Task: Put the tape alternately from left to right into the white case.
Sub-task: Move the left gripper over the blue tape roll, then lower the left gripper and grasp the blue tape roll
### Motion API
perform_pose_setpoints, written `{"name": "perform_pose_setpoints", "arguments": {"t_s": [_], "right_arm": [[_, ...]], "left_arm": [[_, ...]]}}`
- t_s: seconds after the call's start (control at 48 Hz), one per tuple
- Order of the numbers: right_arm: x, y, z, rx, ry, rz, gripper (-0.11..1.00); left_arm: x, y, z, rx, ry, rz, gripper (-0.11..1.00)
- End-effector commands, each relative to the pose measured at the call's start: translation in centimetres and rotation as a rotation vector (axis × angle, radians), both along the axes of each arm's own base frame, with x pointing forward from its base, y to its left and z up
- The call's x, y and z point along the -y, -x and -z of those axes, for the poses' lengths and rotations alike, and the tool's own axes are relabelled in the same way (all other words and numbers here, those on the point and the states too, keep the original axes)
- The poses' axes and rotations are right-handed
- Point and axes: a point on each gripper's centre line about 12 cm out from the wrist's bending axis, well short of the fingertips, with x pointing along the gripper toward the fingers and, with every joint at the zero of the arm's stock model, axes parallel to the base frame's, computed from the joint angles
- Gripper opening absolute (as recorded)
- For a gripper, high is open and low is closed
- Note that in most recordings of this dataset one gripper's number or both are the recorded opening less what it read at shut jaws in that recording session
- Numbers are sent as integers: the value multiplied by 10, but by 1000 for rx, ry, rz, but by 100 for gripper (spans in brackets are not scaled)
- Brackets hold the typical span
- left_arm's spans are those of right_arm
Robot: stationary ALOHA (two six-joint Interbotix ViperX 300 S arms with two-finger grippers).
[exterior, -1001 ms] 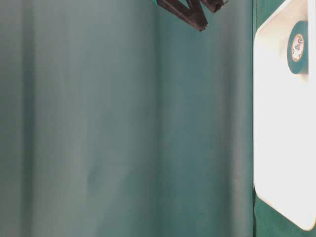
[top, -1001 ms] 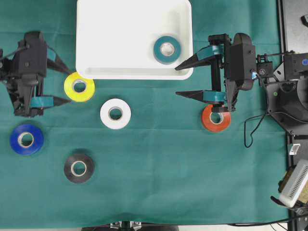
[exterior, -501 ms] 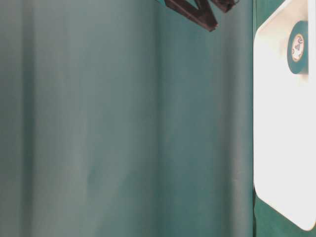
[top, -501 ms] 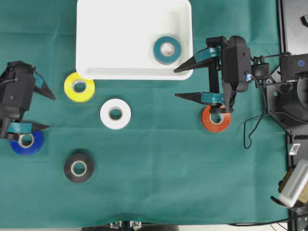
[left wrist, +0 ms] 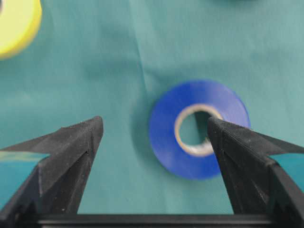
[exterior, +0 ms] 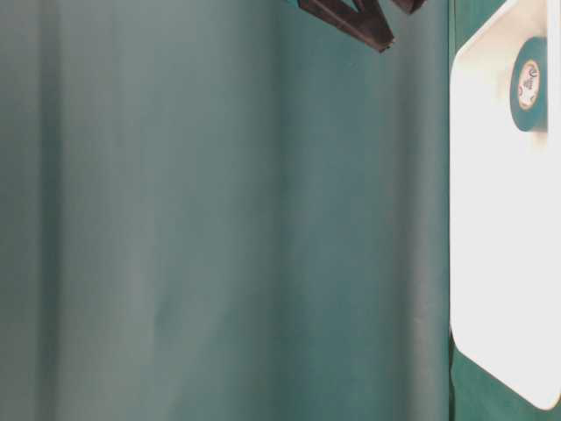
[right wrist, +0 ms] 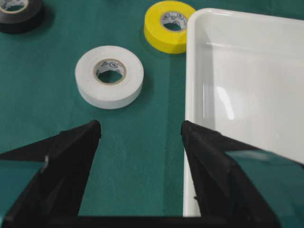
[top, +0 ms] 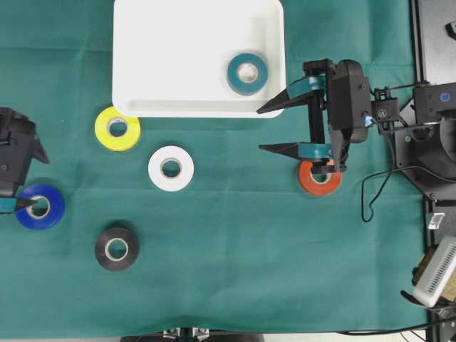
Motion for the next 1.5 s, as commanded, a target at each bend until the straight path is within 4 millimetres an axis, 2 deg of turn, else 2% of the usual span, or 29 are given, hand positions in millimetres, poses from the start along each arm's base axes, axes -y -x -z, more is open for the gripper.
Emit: {"name": "perform_pose_setpoints", "arguments": {"t_s": [0.0, 0.209, 0.417, 0.73, 1.126, 1.293, 1.481], "right_arm": [[-2, -4, -9, 32, -1, -7, 73], [-2, -4, -9, 33, -1, -7, 72], [-2, -4, -9, 33, -1, -7, 72], [-2, -3, -8, 30, -3, -6, 72], [-2, -2, -6, 24, -3, -6, 72], [-2, -2, -6, 24, -3, -6, 72], [-2, -2, -6, 24, -4, -5, 72]], "left_arm": [[2, 3, -2, 4, 21, -12, 75], [1, 10, 7, -22, 29, -36, 75], [3, 4, 8, 19, 43, -37, 75], [6, -3, 35, -33, 24, -38, 75], [11, -8, 48, -49, 18, -27, 74], [11, -9, 57, -77, 7, -28, 72], [13, -12, 59, -85, 4, -25, 55]]}}
